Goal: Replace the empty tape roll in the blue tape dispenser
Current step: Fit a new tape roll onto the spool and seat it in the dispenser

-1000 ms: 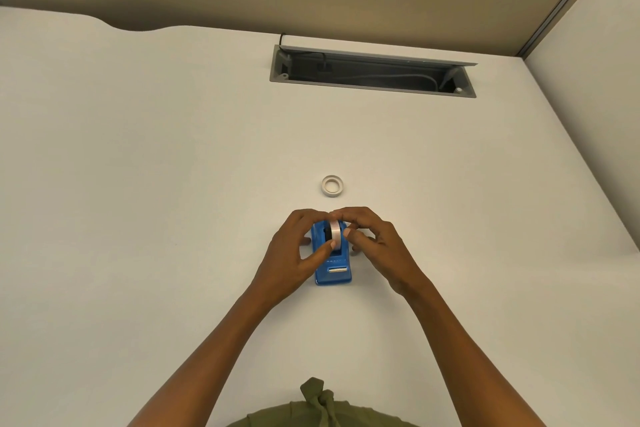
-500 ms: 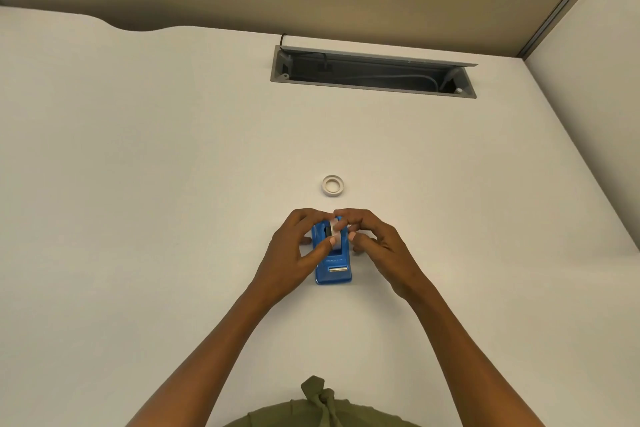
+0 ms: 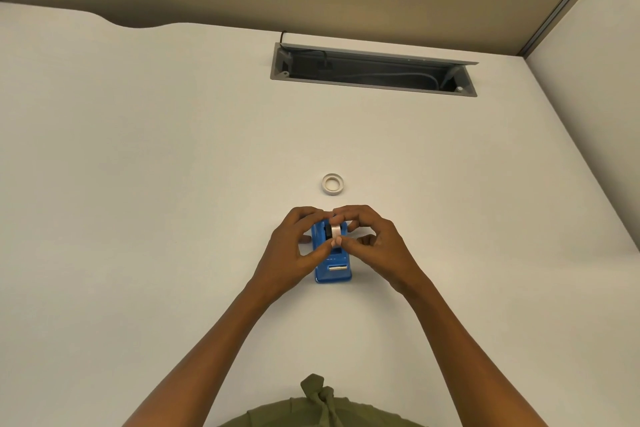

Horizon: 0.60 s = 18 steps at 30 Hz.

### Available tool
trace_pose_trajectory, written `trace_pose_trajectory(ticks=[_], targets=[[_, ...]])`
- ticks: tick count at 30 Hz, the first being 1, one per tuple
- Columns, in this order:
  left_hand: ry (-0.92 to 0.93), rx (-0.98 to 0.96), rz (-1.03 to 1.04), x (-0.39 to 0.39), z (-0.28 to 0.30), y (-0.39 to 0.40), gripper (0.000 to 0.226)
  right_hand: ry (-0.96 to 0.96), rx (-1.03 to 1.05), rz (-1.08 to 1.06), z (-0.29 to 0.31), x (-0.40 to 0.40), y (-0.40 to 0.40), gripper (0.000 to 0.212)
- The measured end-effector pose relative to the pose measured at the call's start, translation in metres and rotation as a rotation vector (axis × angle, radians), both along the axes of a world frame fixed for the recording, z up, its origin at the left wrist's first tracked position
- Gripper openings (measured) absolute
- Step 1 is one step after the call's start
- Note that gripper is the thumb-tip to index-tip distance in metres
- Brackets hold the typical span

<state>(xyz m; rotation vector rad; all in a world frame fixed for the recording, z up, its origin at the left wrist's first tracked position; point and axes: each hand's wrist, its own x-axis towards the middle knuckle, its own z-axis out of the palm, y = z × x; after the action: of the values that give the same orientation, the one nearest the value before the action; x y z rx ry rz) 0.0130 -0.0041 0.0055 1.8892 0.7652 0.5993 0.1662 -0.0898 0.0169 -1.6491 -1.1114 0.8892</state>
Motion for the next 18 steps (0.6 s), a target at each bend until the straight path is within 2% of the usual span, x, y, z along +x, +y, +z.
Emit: trace_pose_trajectory(ticks=[18], targets=[[-0.015, 0.016, -0.031, -0.001, -0.008, 0.003, 0.042, 0.052, -0.042, -0.132, 0.006, -0.001, 0.013, 0.014]])
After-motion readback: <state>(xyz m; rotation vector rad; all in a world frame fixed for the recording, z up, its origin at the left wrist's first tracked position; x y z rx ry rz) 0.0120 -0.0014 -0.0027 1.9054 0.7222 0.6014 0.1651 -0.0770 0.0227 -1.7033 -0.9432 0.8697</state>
